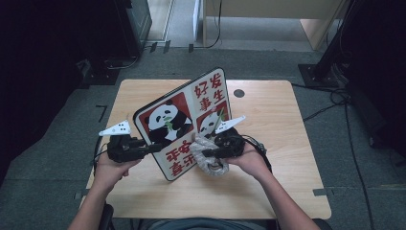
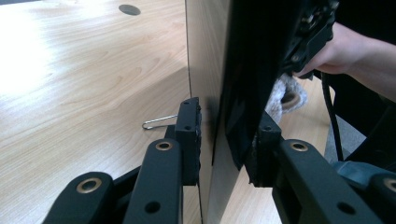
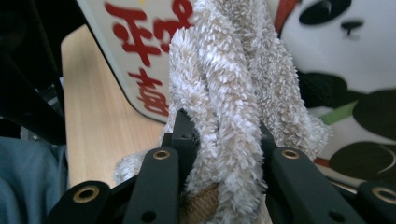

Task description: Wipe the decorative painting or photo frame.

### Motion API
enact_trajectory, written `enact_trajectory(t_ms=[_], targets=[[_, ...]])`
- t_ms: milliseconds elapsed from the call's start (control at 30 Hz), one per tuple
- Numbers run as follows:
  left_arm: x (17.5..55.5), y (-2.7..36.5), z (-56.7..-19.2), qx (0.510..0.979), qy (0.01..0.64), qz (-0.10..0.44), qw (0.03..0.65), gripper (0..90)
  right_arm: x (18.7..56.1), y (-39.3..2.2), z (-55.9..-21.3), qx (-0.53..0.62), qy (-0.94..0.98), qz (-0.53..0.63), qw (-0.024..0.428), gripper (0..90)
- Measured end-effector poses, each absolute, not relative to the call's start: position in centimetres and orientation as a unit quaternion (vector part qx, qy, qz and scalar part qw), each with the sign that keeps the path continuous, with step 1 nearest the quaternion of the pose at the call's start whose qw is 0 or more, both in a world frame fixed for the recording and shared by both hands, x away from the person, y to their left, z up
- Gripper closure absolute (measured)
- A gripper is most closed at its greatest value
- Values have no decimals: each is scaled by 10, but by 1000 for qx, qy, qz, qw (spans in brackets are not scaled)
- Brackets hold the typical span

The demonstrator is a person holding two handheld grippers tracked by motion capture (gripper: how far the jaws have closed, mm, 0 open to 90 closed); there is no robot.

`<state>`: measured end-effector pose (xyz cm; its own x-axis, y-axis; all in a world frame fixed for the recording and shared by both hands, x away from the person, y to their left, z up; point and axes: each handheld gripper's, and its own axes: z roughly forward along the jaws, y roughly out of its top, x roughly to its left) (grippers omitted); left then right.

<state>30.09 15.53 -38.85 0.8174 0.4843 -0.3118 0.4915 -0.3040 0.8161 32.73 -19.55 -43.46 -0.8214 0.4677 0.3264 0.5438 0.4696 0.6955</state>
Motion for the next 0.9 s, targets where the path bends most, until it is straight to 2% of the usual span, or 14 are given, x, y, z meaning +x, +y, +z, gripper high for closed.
enact_trajectory(t_ms=[400, 900], targets=[[296, 162, -387, 806, 305, -2, 507, 757, 325, -192, -395, -295, -845, -444, 47, 725], [293, 162, -385, 805, 313, 6, 503, 780, 337, -169, -313, -259, -843, -471, 18, 724]])
